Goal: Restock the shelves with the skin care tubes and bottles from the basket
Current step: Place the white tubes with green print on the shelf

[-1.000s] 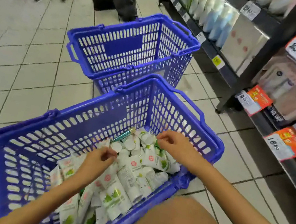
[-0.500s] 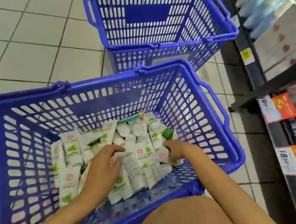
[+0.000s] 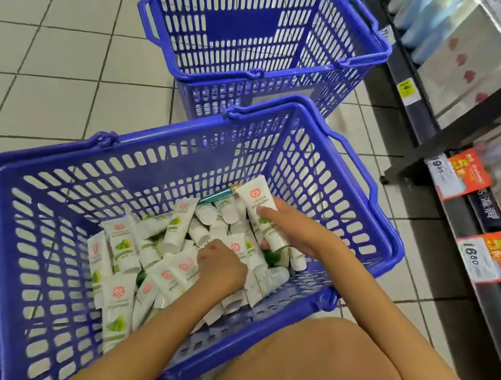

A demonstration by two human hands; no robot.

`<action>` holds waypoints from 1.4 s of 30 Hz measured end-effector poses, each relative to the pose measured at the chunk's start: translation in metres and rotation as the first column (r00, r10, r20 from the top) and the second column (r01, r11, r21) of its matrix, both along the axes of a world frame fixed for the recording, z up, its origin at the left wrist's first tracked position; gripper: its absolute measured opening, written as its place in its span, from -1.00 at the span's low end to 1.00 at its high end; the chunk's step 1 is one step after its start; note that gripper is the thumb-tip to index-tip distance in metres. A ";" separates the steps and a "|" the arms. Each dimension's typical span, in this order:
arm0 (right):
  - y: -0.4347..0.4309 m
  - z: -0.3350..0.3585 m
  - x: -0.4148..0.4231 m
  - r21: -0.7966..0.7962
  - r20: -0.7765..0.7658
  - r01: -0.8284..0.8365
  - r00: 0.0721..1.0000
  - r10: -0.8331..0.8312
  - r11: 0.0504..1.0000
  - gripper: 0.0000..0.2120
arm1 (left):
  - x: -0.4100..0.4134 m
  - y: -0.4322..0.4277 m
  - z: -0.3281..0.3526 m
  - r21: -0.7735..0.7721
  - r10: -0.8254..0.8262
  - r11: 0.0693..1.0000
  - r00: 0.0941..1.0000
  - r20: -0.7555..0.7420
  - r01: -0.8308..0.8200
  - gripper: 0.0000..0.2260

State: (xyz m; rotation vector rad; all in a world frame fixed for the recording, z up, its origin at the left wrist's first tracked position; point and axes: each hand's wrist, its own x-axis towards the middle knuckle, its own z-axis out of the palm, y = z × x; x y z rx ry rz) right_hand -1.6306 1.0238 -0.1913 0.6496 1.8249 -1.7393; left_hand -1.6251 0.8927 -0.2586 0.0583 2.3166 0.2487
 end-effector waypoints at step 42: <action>0.114 0.186 0.743 -0.223 -0.735 0.934 -0.348 -0.581 -0.277 -0.70 | 0.568 0.300 0.253 0.994 -0.940 0.093 0.326 0.104 -0.050 -0.73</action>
